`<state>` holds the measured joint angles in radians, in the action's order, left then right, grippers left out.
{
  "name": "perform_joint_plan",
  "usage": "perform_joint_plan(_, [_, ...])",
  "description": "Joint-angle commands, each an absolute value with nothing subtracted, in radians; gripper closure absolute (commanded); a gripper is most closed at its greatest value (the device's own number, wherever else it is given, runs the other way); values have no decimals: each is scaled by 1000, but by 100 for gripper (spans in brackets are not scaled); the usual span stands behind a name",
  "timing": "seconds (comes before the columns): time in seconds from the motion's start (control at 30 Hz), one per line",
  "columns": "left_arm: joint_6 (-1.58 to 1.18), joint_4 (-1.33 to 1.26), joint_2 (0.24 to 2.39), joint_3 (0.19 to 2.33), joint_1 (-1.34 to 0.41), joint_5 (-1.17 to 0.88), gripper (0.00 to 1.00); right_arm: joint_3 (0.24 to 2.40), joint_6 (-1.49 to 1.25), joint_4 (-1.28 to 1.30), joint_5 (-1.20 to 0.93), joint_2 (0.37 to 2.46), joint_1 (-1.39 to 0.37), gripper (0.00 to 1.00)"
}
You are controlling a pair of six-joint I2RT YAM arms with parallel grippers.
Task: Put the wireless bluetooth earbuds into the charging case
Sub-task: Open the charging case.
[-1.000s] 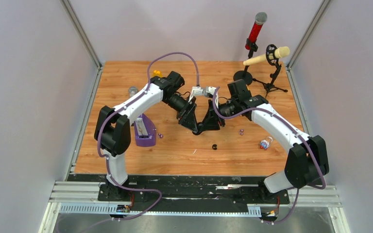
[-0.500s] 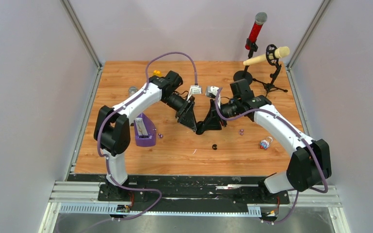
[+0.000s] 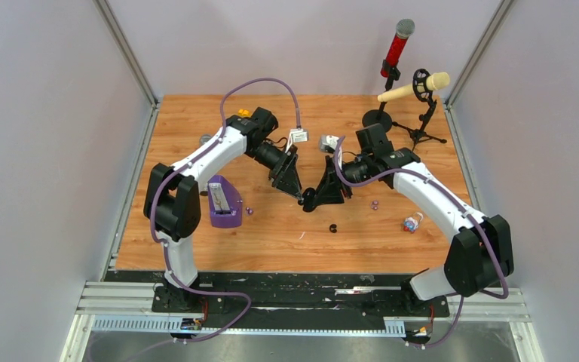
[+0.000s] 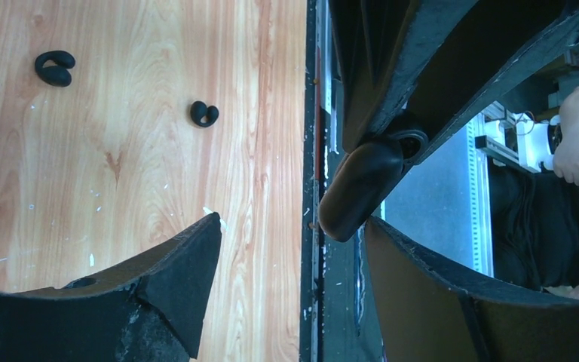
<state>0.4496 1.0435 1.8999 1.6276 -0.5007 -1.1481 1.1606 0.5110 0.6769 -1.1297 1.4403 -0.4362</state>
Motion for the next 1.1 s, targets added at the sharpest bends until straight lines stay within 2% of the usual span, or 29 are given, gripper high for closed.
perform_joint_plan(0.0, [485, 1065, 1858, 1662, -501, -1198, 21, 1201, 525, 667, -1168, 1467, -440, 100])
perform_joint_plan(0.3, [486, 1059, 1860, 1646, -507, -1195, 21, 1222, 498, 667, -1161, 1502, -439, 100])
perform_joint_plan(0.67, [398, 949, 1858, 1612, -532, -1140, 40, 1231, 475, 667, -1195, 1533, -440, 100])
perform_joint_plan(1.07, [419, 972, 1872, 1612, -534, -1146, 44, 1263, 426, 667, -1245, 1581, -410, 100])
